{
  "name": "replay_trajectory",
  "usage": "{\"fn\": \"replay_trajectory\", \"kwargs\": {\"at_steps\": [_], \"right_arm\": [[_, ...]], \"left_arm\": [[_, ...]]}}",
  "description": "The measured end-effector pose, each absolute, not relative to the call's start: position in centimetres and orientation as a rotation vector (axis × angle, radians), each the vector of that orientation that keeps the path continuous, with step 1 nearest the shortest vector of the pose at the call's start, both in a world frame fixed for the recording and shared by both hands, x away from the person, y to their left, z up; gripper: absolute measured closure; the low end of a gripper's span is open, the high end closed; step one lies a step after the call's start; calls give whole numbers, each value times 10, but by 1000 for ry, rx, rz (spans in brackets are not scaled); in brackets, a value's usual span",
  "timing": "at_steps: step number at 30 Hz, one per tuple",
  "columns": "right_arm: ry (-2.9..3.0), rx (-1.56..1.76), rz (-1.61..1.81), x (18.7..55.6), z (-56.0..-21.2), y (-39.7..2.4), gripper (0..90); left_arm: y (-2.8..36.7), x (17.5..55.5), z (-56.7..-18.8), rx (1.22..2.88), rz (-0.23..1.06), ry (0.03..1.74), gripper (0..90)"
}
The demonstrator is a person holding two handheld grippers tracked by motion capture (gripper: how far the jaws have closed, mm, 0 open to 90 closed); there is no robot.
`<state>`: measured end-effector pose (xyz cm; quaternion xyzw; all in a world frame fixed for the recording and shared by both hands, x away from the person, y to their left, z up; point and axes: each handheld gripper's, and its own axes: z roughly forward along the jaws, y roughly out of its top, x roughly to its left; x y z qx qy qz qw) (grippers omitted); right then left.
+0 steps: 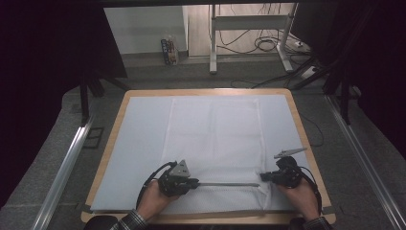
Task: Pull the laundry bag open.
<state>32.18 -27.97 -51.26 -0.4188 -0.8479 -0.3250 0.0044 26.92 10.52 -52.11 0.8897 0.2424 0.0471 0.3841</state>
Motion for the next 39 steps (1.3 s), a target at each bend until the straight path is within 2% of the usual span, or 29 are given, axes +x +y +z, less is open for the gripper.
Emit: {"fn": "replay_trajectory", "kwargs": {"at_steps": [39], "right_arm": [[-2653,-1322,-1020,321,-511,-281,875]], "left_arm": [[139,261,-523,2272,159,695,839]]}}
